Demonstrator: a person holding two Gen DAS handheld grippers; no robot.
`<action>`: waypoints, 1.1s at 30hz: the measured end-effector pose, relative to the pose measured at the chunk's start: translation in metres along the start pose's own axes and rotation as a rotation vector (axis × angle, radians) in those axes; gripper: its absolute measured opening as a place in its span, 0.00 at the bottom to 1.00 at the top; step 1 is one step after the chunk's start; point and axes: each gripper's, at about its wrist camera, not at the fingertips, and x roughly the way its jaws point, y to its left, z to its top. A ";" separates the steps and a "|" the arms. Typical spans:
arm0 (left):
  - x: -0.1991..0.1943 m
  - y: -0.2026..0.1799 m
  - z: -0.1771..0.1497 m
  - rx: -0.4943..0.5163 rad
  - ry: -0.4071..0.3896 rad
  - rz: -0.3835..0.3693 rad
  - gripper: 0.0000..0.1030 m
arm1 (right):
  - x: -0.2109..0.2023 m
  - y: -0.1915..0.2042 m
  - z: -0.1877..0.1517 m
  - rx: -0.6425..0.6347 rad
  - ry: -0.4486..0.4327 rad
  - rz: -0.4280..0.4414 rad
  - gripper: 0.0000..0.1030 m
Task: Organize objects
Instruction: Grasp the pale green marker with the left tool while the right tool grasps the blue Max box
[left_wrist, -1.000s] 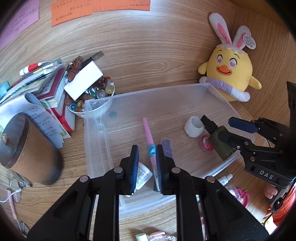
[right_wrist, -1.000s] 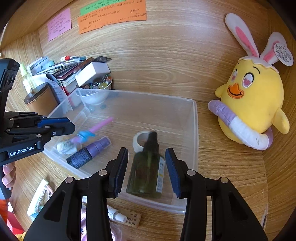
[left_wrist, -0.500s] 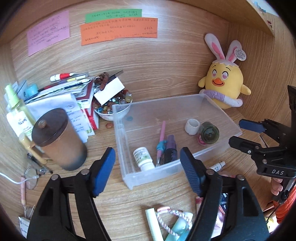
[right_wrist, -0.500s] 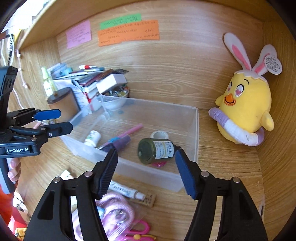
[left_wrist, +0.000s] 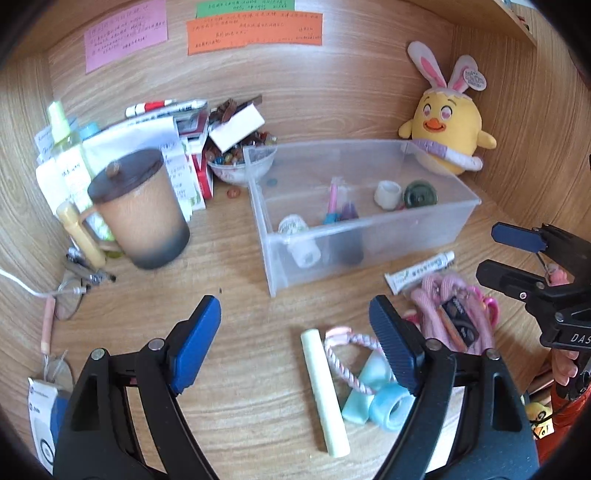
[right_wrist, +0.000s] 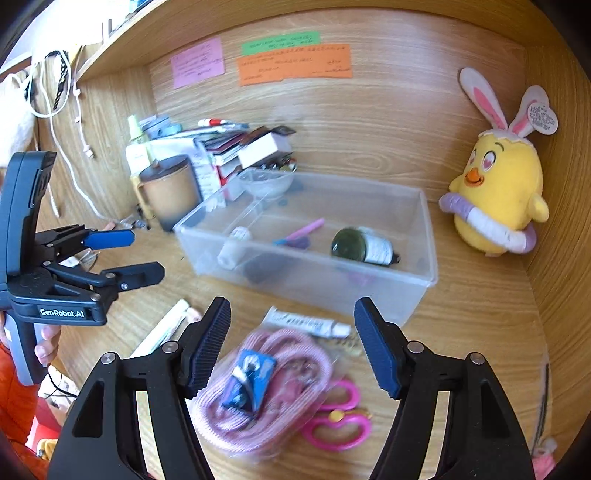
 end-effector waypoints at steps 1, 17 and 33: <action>0.001 0.001 -0.005 -0.005 0.009 0.002 0.80 | 0.002 0.002 -0.004 0.004 0.010 0.009 0.64; 0.018 0.009 -0.063 -0.080 0.127 0.006 0.78 | 0.024 0.014 -0.040 0.051 0.119 0.067 0.63; 0.020 -0.002 -0.062 -0.025 0.107 -0.002 0.14 | 0.027 0.022 -0.045 0.025 0.108 0.056 0.24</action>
